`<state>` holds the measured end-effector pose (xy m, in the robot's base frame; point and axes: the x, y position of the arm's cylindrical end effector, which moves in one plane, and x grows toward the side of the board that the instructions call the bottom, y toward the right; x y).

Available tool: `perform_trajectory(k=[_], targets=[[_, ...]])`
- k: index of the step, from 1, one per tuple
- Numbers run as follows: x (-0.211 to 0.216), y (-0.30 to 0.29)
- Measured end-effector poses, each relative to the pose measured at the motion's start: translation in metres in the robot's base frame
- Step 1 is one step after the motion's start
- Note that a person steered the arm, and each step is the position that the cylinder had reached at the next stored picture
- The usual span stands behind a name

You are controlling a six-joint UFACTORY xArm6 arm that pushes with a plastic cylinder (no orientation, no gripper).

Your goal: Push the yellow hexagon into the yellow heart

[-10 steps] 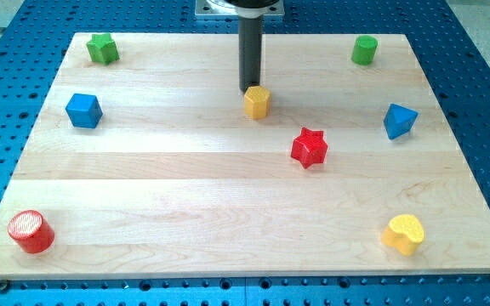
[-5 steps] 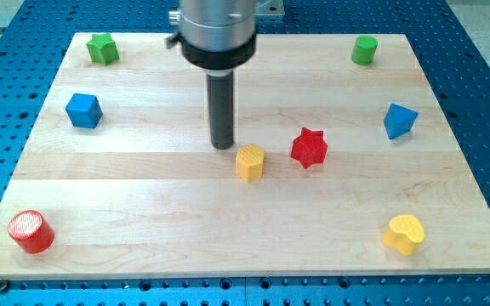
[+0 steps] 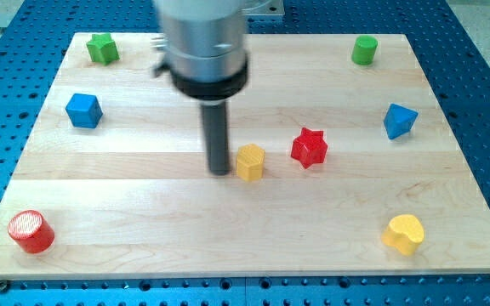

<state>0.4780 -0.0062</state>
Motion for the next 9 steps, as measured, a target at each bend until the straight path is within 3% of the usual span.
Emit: perform_trajectory(k=[2, 5, 6, 7, 9], targets=[[0.002, 0.1], [0.055, 0.11], [0.053, 0.079], [0.078, 0.075], [0.1, 0.126]])
